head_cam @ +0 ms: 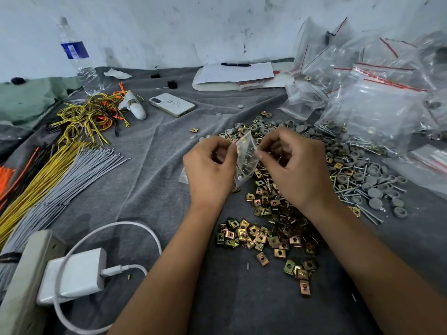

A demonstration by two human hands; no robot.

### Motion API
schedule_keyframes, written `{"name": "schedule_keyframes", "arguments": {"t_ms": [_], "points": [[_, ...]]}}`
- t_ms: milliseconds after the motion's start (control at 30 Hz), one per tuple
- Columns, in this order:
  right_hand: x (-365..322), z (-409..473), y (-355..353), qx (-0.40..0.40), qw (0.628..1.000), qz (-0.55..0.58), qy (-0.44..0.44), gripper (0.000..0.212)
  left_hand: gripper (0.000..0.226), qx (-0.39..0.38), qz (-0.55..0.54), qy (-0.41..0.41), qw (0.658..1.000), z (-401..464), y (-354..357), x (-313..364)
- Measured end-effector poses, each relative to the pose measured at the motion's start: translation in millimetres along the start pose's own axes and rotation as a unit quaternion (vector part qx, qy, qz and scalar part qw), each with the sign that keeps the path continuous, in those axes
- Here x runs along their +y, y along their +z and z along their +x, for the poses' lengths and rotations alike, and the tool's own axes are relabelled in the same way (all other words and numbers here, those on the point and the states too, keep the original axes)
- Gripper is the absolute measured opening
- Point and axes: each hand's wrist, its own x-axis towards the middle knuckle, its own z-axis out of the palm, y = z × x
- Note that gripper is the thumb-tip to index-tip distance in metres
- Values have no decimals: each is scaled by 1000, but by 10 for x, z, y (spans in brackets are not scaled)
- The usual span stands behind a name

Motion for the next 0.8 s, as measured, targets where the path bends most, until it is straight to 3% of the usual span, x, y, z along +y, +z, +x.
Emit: {"name": "schedule_keyframes", "arguments": {"t_ms": [133,267,333,600,800], "points": [[66,31,-62,-18,999,-48,-1,10,18,45,-24,-34,998,2,-10,19],[173,22,-75,-218,951,-219,-7,16,21,91,-34,-58,994,29,-34,45],[193,18,-74,-267,935,-233,12,19,19,101,-46,-71,991,41,-47,45],[180,20,-57,-296,928,-224,16,13,18,168,-63,-105,978,87,-109,22],[100,36,-81,-163,984,-41,55,9,20,164,-69,-110,978,82,-118,43]]}}
